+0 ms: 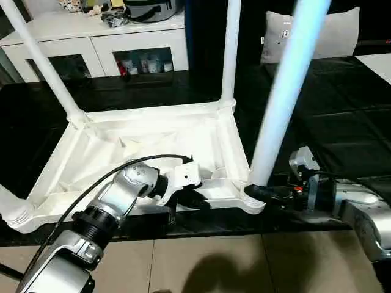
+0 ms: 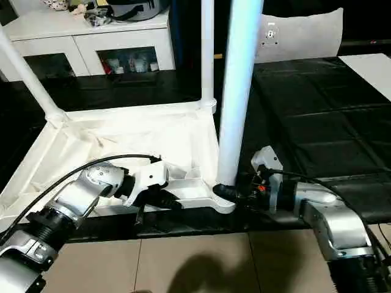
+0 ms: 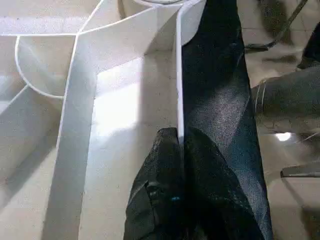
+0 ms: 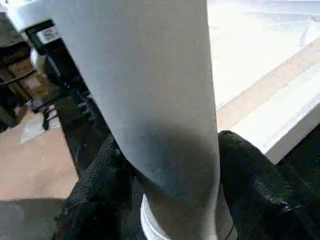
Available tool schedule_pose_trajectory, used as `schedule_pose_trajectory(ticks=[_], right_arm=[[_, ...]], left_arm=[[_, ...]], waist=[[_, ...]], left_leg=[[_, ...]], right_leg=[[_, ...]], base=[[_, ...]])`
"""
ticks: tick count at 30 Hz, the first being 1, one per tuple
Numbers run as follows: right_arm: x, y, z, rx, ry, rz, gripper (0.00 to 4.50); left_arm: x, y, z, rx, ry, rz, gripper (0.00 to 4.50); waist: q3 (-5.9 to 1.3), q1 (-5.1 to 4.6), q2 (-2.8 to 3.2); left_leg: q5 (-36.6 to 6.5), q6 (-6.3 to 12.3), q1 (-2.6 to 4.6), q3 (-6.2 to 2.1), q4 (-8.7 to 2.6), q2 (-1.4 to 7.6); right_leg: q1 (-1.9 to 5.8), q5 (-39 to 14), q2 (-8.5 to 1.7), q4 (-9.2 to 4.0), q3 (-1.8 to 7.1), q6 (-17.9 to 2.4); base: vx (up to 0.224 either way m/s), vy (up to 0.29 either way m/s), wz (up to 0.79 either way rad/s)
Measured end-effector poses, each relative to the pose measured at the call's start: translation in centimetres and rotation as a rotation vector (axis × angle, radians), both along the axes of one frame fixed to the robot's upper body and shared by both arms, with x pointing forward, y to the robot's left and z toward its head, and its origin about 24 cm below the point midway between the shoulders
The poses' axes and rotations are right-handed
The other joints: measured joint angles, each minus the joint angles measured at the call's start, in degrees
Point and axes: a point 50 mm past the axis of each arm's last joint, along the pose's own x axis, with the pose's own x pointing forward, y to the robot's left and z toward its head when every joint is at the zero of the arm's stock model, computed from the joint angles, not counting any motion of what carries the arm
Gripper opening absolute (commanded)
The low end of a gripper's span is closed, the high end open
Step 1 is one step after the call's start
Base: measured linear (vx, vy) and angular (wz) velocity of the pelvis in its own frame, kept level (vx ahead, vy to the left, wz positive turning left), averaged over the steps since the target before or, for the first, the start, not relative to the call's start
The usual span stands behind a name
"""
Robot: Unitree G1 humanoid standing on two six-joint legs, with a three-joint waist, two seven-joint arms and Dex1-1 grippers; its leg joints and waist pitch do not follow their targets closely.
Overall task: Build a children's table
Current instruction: Rotate leg to tighten
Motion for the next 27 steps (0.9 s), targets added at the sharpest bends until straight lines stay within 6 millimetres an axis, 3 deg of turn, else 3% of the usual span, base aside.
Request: schedule_pose_trajectory(ticks=[4,10,14,15,16,27], right_arm=[[0.9,0.9,-0.4,0.002,-0.011,-0.147,2.13],[4.5,2.7,-0.3,-0.04,-0.029,-0.575,2.12],[5.0,3.0,-0.3,-0.041,-0.045,-0.664,2.12],[5.1,3.1,-0.3,-0.044,-0.052,-0.669,2.66],[5.1,3.1,-0.3,-0.044,-0.056,-0.669,2.8],[3.6,1.8,-1.2,-0.074,-0.047,-0.554,3.68]], left_arm=[[0.5,-0.4,-0.1,-0.013,0.003,0.123,0.0],[1.7,-3.8,-0.3,-0.071,0.016,0.388,0.0],[1.8,-4.8,-0.2,-0.084,0.016,0.433,0.0],[1.8,-4.8,-0.2,-0.084,0.013,0.435,0.0],[1.9,-4.8,-0.2,-0.084,0.009,0.435,0.0],[2.2,-3.4,-0.2,-0.067,-0.054,0.404,0.0]], waist=[[-0.03,-0.65,0.06],[-0.03,-3.65,0.11],[-0.06,-3.85,0.15],[-0.07,-3.83,0.16],[-0.08,-3.79,0.18],[-0.08,-3.57,0.24]], left_leg=[[0.0,-0.1,0.09,-0.01,0.08,-0.01],[0.0,-0.1,0.01,-0.09,0.28,-0.06],[0.0,-0.09,-0.02,-0.17,0.11,-0.07],[0.0,-0.1,-0.03,-0.16,0.08,-0.07],[0.0,-0.1,-0.02,-0.16,0.03,-0.05],[0.0,-0.1,-0.04,-0.22,-0.17,-0.05]], right_leg=[[0.01,0.0,-0.02,0.06,0.05,0.0],[0.06,0.0,-0.07,-0.3,0.0,0.0],[0.06,0.0,-0.03,-0.3,-0.05,0.0],[0.06,0.0,0.0,-0.28,-0.09,0.0],[0.06,0.0,0.02,-0.25,-0.11,0.0],[0.02,0.0,0.03,-0.25,-0.13,0.0]], base=[[0.0,0.0,0.0],[0.0,0.0,0.0],[0.0,0.0,0.0],[0.0,0.0,0.0],[0.0,0.0,0.0],[0.0,0.0,0.0]])
